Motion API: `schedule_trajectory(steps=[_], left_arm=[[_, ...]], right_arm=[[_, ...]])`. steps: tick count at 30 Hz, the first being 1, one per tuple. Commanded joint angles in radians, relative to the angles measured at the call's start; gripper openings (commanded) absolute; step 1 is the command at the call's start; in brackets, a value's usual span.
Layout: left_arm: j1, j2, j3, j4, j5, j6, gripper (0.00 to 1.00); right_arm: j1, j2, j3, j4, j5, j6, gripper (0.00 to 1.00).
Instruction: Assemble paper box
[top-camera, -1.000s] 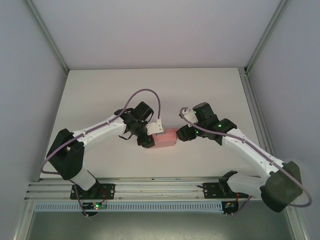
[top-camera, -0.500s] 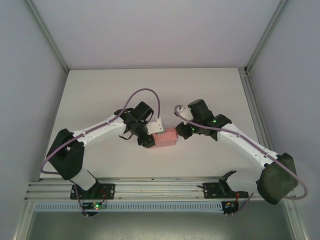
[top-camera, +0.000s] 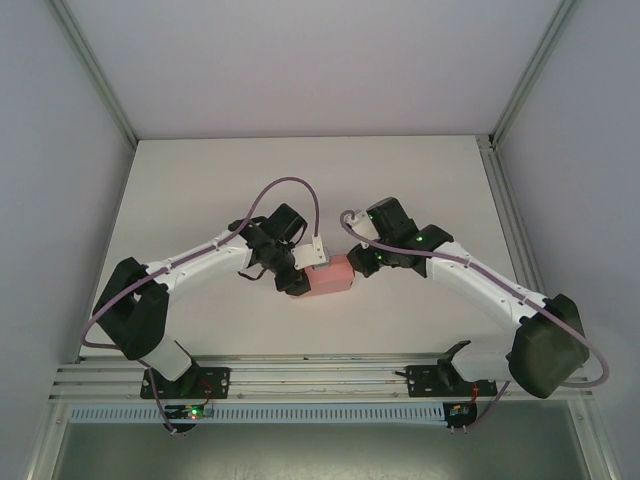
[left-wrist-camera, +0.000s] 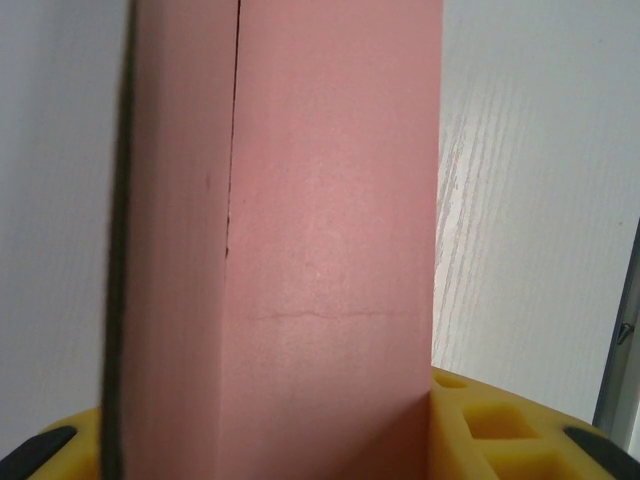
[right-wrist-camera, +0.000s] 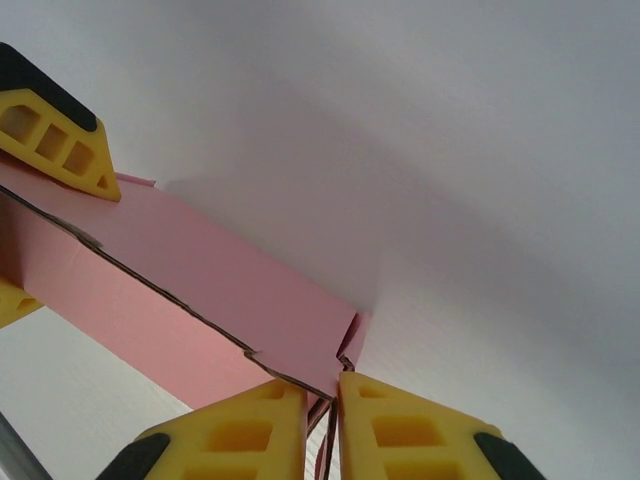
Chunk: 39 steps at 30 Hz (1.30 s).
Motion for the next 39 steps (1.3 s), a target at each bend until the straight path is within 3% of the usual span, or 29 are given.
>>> schedule_trajectory(steps=[1, 4, 8, 15, 21, 29, 39], left_arm=[[0.007, -0.031, -0.005, 0.047, 0.0, -0.014, 0.28], [0.007, -0.023, -0.001, 0.062, -0.002, -0.025, 0.28], [0.006, 0.009, 0.002, 0.082, 0.012, -0.036, 0.28], [0.006, 0.09, 0.057, 0.056, 0.014, -0.074, 0.26], [0.006, 0.116, 0.07, 0.053, 0.007, -0.075, 0.26], [0.007, 0.121, 0.085, 0.054, -0.006, -0.103, 0.29], [0.006, 0.11, 0.131, 0.03, 0.024, -0.14, 0.4]], right_arm=[[0.024, 0.012, 0.024, -0.012, -0.015, 0.014, 0.12], [0.029, 0.01, 0.024, -0.008, -0.017, 0.044, 0.0], [0.039, -0.005, 0.003, 0.061, -0.06, 0.124, 0.0], [0.099, -0.039, -0.127, 0.336, -0.047, 0.433, 0.0], [0.162, -0.115, -0.238, 0.386, 0.159, 0.311, 0.0], [0.173, -0.165, -0.488, 0.612, 0.226, 0.206, 0.0], [0.217, -0.208, -0.437, 0.572, 0.396, 0.253, 0.0]])
